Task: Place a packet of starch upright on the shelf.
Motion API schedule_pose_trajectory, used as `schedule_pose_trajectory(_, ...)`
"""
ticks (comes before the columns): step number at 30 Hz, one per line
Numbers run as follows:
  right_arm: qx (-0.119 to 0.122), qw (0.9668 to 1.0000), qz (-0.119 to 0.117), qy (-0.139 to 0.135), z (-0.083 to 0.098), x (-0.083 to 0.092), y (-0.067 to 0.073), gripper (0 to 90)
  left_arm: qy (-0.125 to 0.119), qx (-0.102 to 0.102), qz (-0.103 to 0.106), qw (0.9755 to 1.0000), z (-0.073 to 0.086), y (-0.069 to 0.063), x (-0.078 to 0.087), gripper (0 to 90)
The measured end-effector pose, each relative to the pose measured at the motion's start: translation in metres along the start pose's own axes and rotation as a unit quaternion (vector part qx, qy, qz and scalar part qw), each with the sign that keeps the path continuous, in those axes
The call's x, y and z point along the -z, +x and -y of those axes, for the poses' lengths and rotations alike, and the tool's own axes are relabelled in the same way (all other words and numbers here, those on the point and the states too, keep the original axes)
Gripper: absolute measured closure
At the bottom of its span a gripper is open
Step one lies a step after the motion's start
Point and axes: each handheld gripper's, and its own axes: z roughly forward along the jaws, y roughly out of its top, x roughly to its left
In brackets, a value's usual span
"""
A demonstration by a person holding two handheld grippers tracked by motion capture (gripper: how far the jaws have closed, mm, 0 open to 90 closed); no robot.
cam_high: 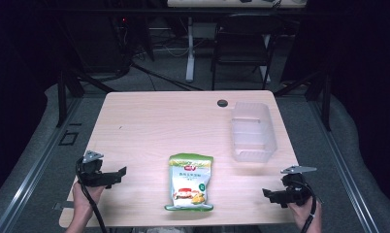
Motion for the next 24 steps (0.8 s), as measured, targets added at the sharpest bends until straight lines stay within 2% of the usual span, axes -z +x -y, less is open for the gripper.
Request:
schedule_pose_trajectory(9, 0.003, 0.9999, -0.011, -0.003, -0.003, 0.002, 0.006, 9.3, -0.007, 0.013, 0.017, 0.9998, -0.004, -0.006, 0.003, 0.1)
schedule_pose_trajectory(10, -0.001, 0.9998, -0.017, -0.006, -0.004, 0.003, 0.007, 9.3, 0.0, 0.014, 0.018, 0.9997, -0.006, -0.008, 0.0, 0.1)
schedule_pose_trajectory(12, 0.001, 0.9998, -0.018, -0.004, -0.005, 0.005, 0.009, 11.2, 0.007, 0.036, 0.013, 0.9993, -0.01, -0.008, -0.002, 0.2)
schedule_pose_trajectory(13, 0.004, 0.9998, -0.02, -0.004, -0.006, 0.005, 0.009, 12.2, 0.007, 0.054, 0.015, 0.9984, -0.011, -0.007, -0.002, 0.2)
schedule_pose_trajectory(14, 0.003, 0.9999, -0.013, -0.005, -0.008, 0.005, 0.009, 13.1, 0.01, 0.066, 0.019, 0.9976, -0.012, -0.006, -0.003, 0.2)
schedule_pose_trajectory(16, -0.003, 0.9999, -0.014, -0.009, -0.01, 0.006, 0.009, 13.2, 0.01, 0.087, 0.022, 0.9959, -0.011, -0.006, -0.003, 0.2)
schedule_pose_trajectory(19, -0.006, 0.9996, -0.027, -0.004, -0.012, 0.005, 0.01, 12.9, 0.014, 0.068, 0.026, 0.9973, -0.01, -0.008, -0.002, 0.2)
schedule_pose_trajectory(21, -0.006, 0.9994, -0.033, 0.003, -0.012, 0.004, 0.013, 13.0, 0.015, 0.065, 0.029, 0.9974, -0.009, -0.008, -0.002, 0.2)
schedule_pose_trajectory(22, -0.007, 0.9991, -0.042, 0.002, -0.013, 0.004, 0.014, 13.4, 0.02, 0.058, 0.043, 0.9972, -0.007, -0.008, -0.003, 0.2)
schedule_pose_trajectory(24, -0.01, 0.9988, -0.048, 0.004, -0.015, 0.004, 0.016, 13.7, 0.025, 0.05, 0.047, 0.9973, -0.006, -0.007, -0.004, 0.2)
